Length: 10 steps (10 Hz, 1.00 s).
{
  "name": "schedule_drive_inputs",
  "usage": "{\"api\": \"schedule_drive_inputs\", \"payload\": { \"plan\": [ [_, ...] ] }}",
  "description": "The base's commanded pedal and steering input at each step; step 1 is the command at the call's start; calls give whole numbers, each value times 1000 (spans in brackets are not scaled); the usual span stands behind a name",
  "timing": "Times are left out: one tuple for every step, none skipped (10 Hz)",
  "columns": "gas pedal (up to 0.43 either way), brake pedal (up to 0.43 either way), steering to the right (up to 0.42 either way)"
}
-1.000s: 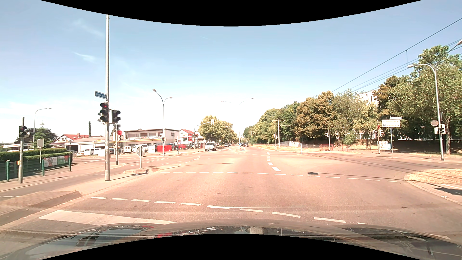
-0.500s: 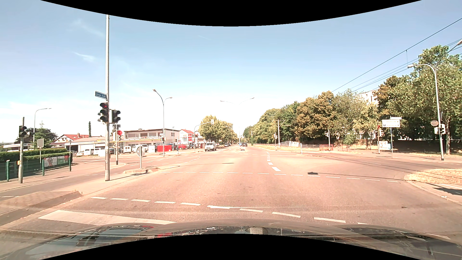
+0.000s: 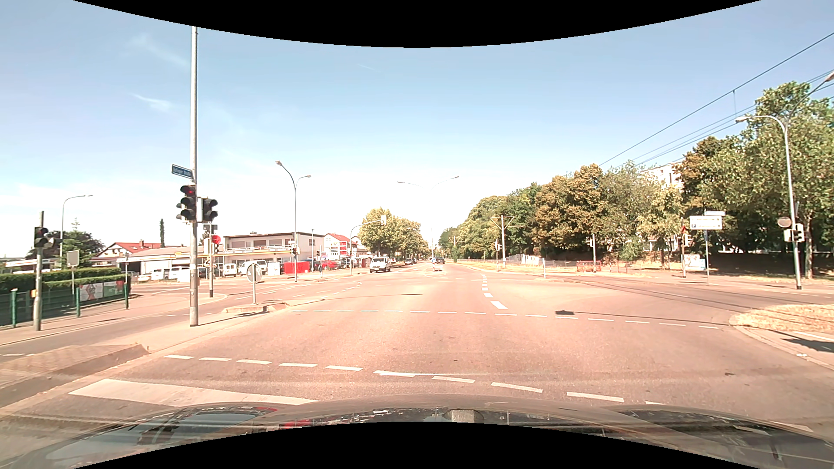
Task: Follow the waypoints while adhering to traffic rules and regulations
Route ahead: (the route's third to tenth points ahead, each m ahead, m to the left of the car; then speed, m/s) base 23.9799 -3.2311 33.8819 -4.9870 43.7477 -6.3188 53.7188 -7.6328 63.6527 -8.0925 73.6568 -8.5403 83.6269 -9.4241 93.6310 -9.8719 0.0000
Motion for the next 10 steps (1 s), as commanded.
{"api": "schedule_drive_inputs", "payload": {
  "plan": [
    [0, 238, 8],
    [0, 244, 8],
    [0, 238, 8],
    [0, 238, 9],
    [0, 244, 8],
    [0, 238, 8],
    [0, 238, 8],
    [0, 238, 8],
    [0, 238, 8],
    [0, 244, 8]
  ]
}}
